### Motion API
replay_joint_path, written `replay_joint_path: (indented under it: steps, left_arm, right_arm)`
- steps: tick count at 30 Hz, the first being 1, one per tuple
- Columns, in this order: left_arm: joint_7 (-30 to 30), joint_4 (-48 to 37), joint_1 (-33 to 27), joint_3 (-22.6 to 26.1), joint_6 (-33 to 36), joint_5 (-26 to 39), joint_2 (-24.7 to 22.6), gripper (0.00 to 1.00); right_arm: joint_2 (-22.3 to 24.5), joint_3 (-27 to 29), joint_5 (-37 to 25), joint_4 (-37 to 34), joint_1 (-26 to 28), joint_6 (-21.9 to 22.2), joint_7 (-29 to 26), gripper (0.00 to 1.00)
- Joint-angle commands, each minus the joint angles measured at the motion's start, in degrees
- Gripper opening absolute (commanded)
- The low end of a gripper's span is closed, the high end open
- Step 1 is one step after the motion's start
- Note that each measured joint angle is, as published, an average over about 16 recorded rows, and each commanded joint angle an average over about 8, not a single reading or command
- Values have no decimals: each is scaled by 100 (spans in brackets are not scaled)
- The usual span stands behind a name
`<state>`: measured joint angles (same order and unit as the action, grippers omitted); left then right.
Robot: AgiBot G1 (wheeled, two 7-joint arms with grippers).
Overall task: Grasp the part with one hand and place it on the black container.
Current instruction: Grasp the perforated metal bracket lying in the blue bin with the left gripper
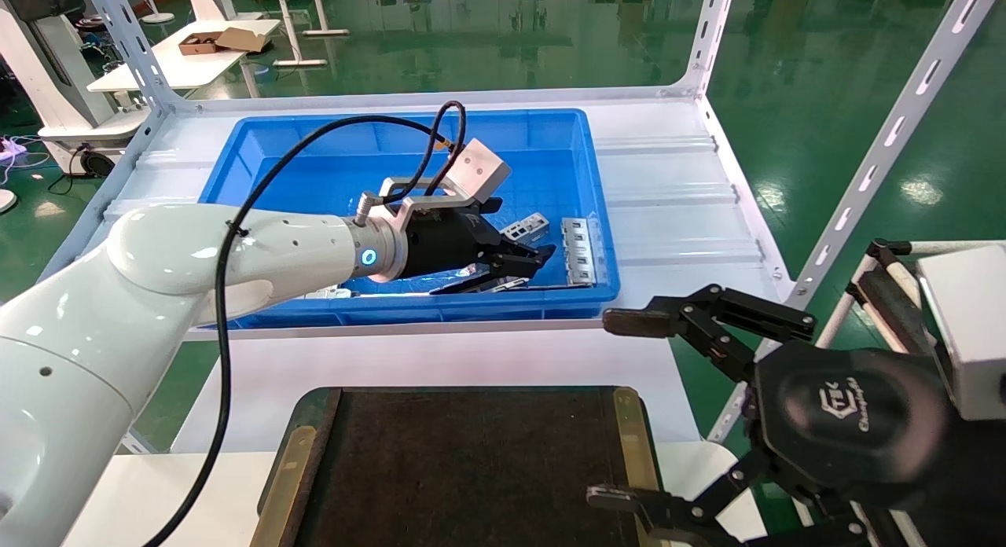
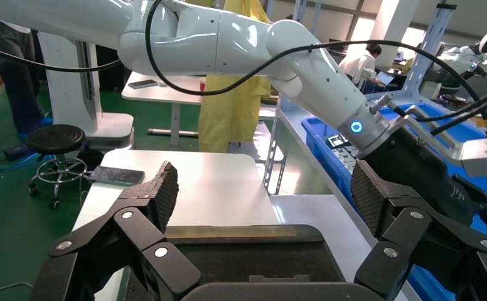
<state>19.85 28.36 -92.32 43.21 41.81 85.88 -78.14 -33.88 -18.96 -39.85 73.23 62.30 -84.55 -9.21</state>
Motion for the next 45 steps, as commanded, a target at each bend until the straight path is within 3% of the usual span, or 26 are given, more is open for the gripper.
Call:
replay_joint_path:
  steps: [1, 21, 45]
  left_arm:
    - [96, 33, 9, 145, -110, -44, -12, 0]
    - [695, -124, -50, 1313, -824, -653, 0, 0]
    - [666, -220, -170, 1732, -1080, -1636, 71, 0]
  right_arm:
    - [0, 0, 0, 0, 0, 0, 0, 0]
    - [1, -3, 2, 0, 1, 1, 2, 0]
    - [3, -7, 5, 0, 2, 3, 3, 0]
